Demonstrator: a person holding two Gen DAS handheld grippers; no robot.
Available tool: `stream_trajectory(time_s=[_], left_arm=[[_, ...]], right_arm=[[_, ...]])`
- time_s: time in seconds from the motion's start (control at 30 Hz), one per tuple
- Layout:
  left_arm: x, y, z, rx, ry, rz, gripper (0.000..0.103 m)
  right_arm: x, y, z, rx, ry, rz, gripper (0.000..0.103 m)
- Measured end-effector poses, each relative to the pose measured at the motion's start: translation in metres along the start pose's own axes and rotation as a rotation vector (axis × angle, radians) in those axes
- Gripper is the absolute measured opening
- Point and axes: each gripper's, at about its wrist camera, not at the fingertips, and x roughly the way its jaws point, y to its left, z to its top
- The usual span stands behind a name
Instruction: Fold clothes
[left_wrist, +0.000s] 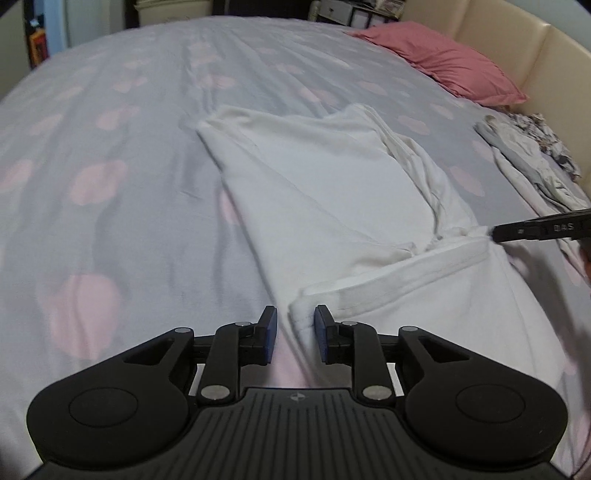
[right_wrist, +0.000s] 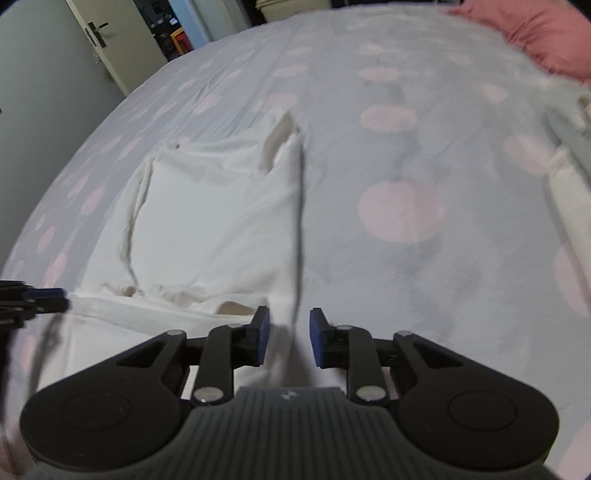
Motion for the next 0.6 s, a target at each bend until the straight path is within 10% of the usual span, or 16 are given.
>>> stream_trajectory(time_s=[0.23, 0.6], left_arm=[[-0.045, -0.019, -0.007, 0.148, -0.1, 0.136, 0.024], [-0.091, -0.132, -0.069, 0.556, -0.181, 0.044, 0.04]], right_arm=[[-0.033, 0.017, -0.012, -0.114, -0.065, 0.002, 0.028], [-0.086, 0.088, -0.1, -0.474, -0.082, 0.102, 0.043]])
